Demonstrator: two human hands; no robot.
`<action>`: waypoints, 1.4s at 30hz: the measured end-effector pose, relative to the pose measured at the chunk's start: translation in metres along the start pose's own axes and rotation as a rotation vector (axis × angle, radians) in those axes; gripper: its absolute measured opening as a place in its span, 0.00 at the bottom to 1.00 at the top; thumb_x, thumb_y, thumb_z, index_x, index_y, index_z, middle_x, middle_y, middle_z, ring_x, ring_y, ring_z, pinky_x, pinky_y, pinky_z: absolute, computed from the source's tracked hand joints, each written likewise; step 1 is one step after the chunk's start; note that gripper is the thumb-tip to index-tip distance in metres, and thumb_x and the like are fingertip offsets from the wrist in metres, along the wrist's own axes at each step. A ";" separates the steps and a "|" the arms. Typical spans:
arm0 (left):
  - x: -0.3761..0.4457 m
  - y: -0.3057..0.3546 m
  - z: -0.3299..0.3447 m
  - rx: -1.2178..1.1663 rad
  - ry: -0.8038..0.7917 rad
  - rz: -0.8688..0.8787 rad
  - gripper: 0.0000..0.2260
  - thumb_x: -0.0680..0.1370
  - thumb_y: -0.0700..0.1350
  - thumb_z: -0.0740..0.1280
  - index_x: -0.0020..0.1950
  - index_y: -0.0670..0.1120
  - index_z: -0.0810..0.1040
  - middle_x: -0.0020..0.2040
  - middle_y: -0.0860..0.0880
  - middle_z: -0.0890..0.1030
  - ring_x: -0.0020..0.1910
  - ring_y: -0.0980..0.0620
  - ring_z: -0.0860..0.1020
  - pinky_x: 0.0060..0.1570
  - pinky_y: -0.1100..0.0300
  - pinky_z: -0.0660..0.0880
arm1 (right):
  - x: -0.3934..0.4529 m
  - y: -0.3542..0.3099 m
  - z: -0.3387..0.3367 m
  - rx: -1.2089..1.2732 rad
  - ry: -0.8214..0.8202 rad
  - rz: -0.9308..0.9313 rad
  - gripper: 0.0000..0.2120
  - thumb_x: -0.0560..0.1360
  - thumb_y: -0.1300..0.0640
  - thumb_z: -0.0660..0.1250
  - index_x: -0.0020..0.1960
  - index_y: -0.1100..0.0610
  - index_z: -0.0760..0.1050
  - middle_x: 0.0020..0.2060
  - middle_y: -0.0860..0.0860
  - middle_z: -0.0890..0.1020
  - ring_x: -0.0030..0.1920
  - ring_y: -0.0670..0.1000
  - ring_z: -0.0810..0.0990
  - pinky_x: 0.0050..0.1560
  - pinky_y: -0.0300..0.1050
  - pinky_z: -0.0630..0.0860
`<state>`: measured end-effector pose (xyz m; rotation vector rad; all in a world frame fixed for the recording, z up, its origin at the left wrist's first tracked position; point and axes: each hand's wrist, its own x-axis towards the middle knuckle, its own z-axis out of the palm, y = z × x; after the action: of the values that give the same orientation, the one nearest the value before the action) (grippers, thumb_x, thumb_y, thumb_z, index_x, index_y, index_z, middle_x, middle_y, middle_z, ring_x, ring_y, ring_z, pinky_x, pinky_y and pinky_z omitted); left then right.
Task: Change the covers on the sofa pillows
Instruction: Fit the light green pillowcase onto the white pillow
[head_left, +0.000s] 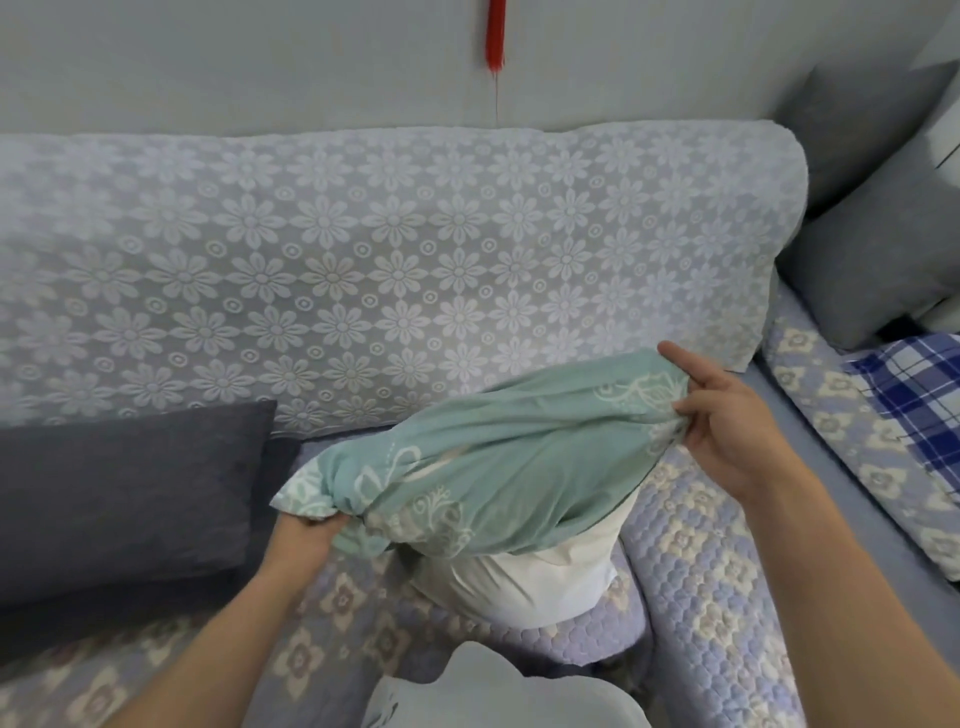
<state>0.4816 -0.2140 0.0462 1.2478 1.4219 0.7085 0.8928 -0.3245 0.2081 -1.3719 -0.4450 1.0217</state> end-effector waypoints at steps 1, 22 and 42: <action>0.000 0.004 0.002 -0.063 -0.010 0.010 0.21 0.76 0.34 0.72 0.66 0.48 0.73 0.55 0.56 0.79 0.53 0.58 0.78 0.57 0.54 0.75 | 0.002 0.004 -0.006 0.010 0.039 0.012 0.30 0.75 0.78 0.51 0.69 0.58 0.75 0.62 0.57 0.81 0.61 0.56 0.81 0.56 0.46 0.82; 0.002 0.224 0.042 0.335 -0.498 0.511 0.12 0.77 0.46 0.74 0.59 0.53 0.82 0.54 0.58 0.85 0.55 0.61 0.81 0.62 0.57 0.75 | -0.024 -0.017 0.044 -0.957 0.220 -0.565 0.19 0.79 0.49 0.64 0.69 0.53 0.74 0.62 0.49 0.78 0.63 0.50 0.75 0.64 0.45 0.69; -0.009 0.205 0.062 0.270 -0.524 0.453 0.14 0.76 0.47 0.75 0.61 0.50 0.81 0.53 0.57 0.85 0.53 0.62 0.82 0.60 0.58 0.77 | -0.018 0.000 0.101 -1.353 -0.590 -0.394 0.32 0.68 0.28 0.70 0.67 0.40 0.72 0.57 0.38 0.80 0.57 0.41 0.78 0.58 0.45 0.75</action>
<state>0.6025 -0.1779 0.2199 1.8405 0.8239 0.4372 0.8046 -0.2797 0.2342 -1.9533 -2.0205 0.7327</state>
